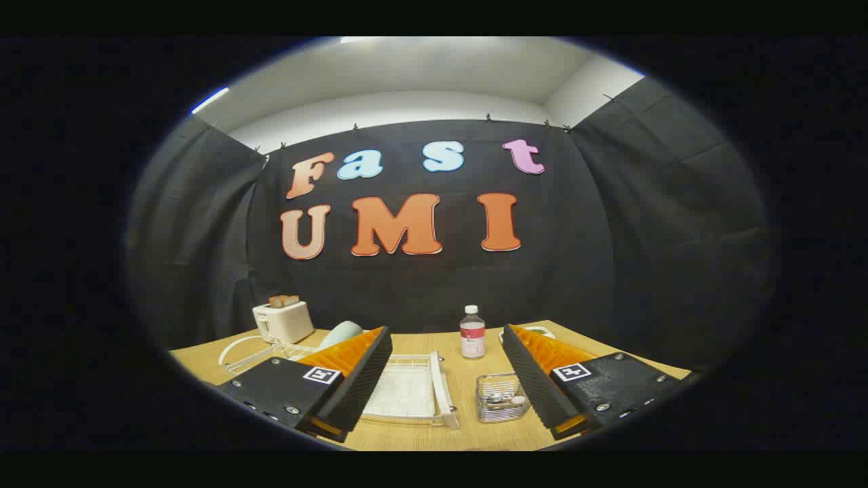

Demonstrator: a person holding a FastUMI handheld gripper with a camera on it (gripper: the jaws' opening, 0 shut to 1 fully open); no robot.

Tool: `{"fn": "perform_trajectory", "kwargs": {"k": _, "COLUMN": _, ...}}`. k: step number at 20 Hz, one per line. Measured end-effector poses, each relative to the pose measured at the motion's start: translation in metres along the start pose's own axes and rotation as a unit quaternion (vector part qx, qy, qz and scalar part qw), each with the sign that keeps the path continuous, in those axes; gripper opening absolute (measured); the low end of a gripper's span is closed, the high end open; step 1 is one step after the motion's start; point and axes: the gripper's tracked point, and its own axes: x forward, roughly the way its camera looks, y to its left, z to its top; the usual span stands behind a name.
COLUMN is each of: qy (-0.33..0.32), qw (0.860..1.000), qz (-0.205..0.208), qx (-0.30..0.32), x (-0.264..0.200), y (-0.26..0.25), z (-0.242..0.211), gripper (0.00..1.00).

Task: Take the plate from the dish rack, then take the spoon from the basket and place it into the plate.

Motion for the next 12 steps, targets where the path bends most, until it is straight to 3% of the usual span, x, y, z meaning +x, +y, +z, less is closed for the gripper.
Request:
{"fn": "perform_trajectory", "kwargs": {"k": 7, "qy": 0.016, "qw": 1.000, "qz": 0.004, "qx": -0.024, "x": -0.002, "y": 0.002, "z": -0.011, "gripper": 0.98}}
{"fn": "perform_trajectory", "kwargs": {"k": 12, "qy": 0.031, "qw": 0.999, "qz": 0.012, "qx": -0.002, "x": -0.003, "y": 0.006, "z": -0.019, "gripper": 0.98}}
